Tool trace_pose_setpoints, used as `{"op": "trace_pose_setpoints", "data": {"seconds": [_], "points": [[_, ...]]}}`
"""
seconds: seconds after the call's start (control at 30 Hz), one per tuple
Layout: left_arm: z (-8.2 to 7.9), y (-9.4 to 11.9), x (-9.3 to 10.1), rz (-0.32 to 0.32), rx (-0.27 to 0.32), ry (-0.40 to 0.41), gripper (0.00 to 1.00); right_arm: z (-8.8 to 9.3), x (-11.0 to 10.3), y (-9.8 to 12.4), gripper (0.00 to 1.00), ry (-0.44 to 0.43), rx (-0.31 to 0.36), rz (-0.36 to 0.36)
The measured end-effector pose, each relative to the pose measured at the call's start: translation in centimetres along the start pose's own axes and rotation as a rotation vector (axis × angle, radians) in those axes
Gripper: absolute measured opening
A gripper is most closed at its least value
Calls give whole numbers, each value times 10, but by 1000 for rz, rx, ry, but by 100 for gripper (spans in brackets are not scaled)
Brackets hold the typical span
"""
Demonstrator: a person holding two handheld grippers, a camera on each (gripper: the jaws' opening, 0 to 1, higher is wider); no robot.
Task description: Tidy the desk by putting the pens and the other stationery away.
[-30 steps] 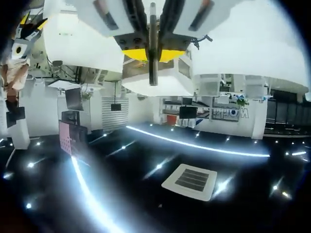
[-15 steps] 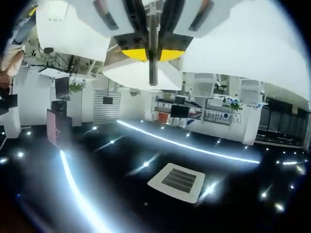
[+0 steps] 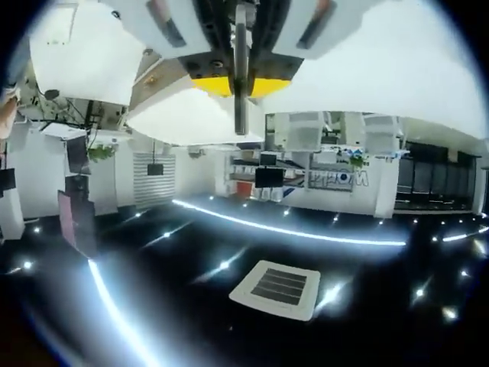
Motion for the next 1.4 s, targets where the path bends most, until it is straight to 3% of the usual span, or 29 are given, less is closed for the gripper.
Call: {"op": "trace_pose_setpoints", "data": {"seconds": [0.13,0.27,0.4,0.53,1.03,1.13,1.17,1.2,1.23,1.27,1.3,1.4], "points": [[0,-8,-9,-10,13,8,7,0,-1,0,50,-1,0,-4],[8,-9,-22,-77,0,40,7,3,-1,0,50,-4,-8,-6],[15,-4,-14,-82,-12,27,7,4,-2,1,50,0,-11,-7],[20,-14,-19,-70,-7,31,7,3,-2,1,50,-4,-9,-8],[33,-14,-18,-76,-32,42,8,3,-9,0,50,-2,-14,-22],[34,-13,-18,-79,-36,48,28,2,-10,1,50,-2,-12,-23],[49,2,30,-90,-36,29,33,2,-10,0,50,-2,-11,-22],[50,5,35,-88,-43,21,34,2,-10,0,50,-1,-11,-22],[41,-10,-1,-84,-47,19,34,2,-10,0,50,-1,-12,-22],[35,-16,-19,-80,-47,19,36,2,-11,0,51,0,-12,-21],[40,-13,6,-8,-45,6,38,3,-11,0,51,0,-13,-20],[36,-11,-1,-49,-21,16,43,3,-11,-1,51,0,-16,-18]]}}
Point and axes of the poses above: the point that each gripper's makers call its tool centre point, and the gripper's own axes: y roughly backward along the fingers, x roughly to its right, z roughly out of its underside, the point moved 7 cm from there along y, roughly backward along the fingers, and after that the axes turned 11 degrees about z, right-handed, at the moved point
